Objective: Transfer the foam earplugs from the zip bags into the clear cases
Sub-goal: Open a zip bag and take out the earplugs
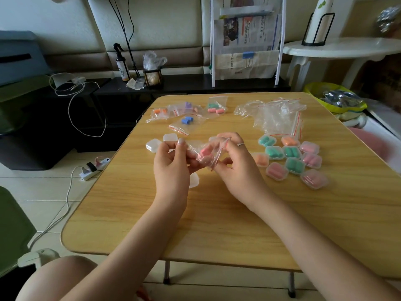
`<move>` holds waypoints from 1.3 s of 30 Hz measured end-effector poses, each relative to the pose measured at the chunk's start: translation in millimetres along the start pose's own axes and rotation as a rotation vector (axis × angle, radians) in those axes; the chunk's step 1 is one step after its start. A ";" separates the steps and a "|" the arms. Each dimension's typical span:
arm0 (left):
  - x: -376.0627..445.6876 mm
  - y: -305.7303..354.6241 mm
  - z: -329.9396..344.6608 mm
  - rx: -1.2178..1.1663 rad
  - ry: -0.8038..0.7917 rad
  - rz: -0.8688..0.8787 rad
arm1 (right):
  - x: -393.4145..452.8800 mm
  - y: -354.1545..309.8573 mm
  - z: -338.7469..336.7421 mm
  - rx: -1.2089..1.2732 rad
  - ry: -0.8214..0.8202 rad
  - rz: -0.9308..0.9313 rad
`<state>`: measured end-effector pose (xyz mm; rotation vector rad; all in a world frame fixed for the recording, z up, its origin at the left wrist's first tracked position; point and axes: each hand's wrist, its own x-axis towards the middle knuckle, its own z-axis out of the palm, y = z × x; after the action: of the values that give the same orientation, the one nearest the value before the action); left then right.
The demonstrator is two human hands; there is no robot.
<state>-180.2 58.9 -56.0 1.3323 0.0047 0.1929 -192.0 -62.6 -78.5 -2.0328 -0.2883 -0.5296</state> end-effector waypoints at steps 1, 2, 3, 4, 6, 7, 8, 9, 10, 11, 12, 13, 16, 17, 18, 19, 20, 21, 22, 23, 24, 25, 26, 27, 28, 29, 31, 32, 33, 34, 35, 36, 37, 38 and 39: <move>0.9 0.7 -0.3 -0.002 0.011 0.003 | 0.9 -0.2 -0.9 0.070 -0.011 0.059; 2.0 1.4 -0.4 0.001 0.026 0.010 | 2.4 0.8 -2.2 0.138 0.000 0.113; 3.2 1.8 -0.7 0.008 0.044 0.021 | 3.9 1.0 -3.5 0.196 0.025 0.157; 4.1 1.9 -0.8 0.018 0.057 0.034 | 4.5 2.2 -4.2 0.231 0.055 0.185; 4.3 1.1 -0.6 0.025 0.072 0.054 | 3.8 3.9 -3.5 0.269 0.095 0.217; 4.2 -0.1 -0.9 0.025 0.084 0.058 | 3.2 2.7 -3.2 0.267 0.099 0.222; 4.7 -1.0 -1.4 0.024 0.101 0.059 | 2.9 2.0 -3.2 0.260 0.099 0.218; 5.8 -1.6 -2.8 0.018 0.128 0.055 | 2.6 1.4 -3.8 0.268 0.106 0.214; 8.0 -1.7 -4.7 0.003 0.163 0.045 | 2.5 0.9 -5.2 0.298 0.131 0.216; 10.8 -1.5 -7.0 -0.018 0.199 0.032 | 2.6 0.1 -7.9 0.333 0.171 0.222; 13.8 -1.4 -9.4 -0.033 0.225 0.019 | 3.1 0.2 -10.7 0.356 0.216 0.228; 15.9 -0.9 -11.4 -0.036 0.232 0.012 | 3.4 0.4 -12.9 0.366 0.241 0.224; 14.2 0.0 -10.6 -0.005 0.150 0.035 | 1.7 1.5 -12.0 0.323 0.150 0.188; 12.1 -0.1 -8.7 0.007 0.107 0.047 | 1.2 1.1 -10.2 0.318 0.094 0.190; 10.2 -0.5 -7.1 0.012 0.067 0.054 | 1.3 0.4 -8.2 0.323 0.056 0.197; 8.7 -0.6 -6.1 0.010 0.032 0.055 | 1.5 -1.4 -7.0 0.345 0.039 0.202; 8.1 -0.7 -5.7 0.008 0.003 0.052 | 1.8 -2.9 -6.7 0.375 0.047 0.204; 8.1 -0.7 -6.0 0.020 -0.022 0.050 | 2.3 -4.2 -7.6 0.400 0.074 0.206; 8.9 -1.4 -6.8 0.063 -0.043 0.058 | 3.5 -4.4 -10.1 0.399 0.115 0.204; 9.9 -2.5 -8.0 0.145 -0.068 0.080 | 5.5 -3.6 -14.1 0.371 0.162 0.205; 10.6 -3.9 -9.3 0.261 -0.103 0.113 | 8.4 -0.5 -18.7 0.321 0.220 0.213; 10.5 -4.9 -10.7 0.406 -0.150 0.157 | 12.9 3.5 -24.6 0.266 0.295 0.232; 9.9 -6.0 -12.4 0.572 -0.207 0.218 | 19.3 9.6 -31.3 0.216 0.393 0.260; 8.2 -7.5 -13.9 0.735 -0.270 0.291 | 26.8 14.3 -39.5 0.184 0.504 0.288; 6.0 -8.5 -15.2 0.873 -0.330 0.360 | 36.0 20.4 -48.7 0.141 0.606 0.308; 3.2 -8.9 -16.5 0.970 -0.379 0.412 | 45.3 24.5 -57.6 0.078 0.670 0.322; -1.7 -8.3 -20.5 1.047 -0.443 0.438 | 62.6 34.9 -73.3 -0.091 0.670 0.373; -3.0 -7.7 -23.0 1.052 -0.460 0.428 | 69.9 41.6 -79.4 -0.180 0.634 0.421; -3.9 -6.9 -25.8 1.055 -0.467 0.420 | 75.7 48.2 -83.8 -0.275 0.596 0.482; -4.6 -6.3 -28.5 1.067 -0.469 0.414 | 80.1 53.5 -86.5 -0.382 0.562 0.541; -5.4 -6.2 -30.7 1.085 -0.466 0.417 | 82.5 55.4 -87.7 -0.490 0.526 0.590; -6.1 -7.3 -33.0 1.106 -0.458 0.434 | 83.4 55.0 -87.9 -0.587 0.491 0.622; -6.7 -9.2 -34.5 1.126 -0.449 0.462 | 83.0 52.8 -87.6 -0.666 0.468 0.637; -7.4 -11.6 -35.8 1.146 -0.443 0.490 | 82.0 49.9 -87.0 -0.723 0.459 0.639; -8.2 -13.3 -36.9 1.161 -0.445 0.512 | 79.3 45.1 -86.5 -0.760 0.466 0.634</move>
<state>-190.6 90.4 -78.5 2.4986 -0.6987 0.3435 -125.4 -161.2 -38.0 -2.4466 0.9408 -0.7439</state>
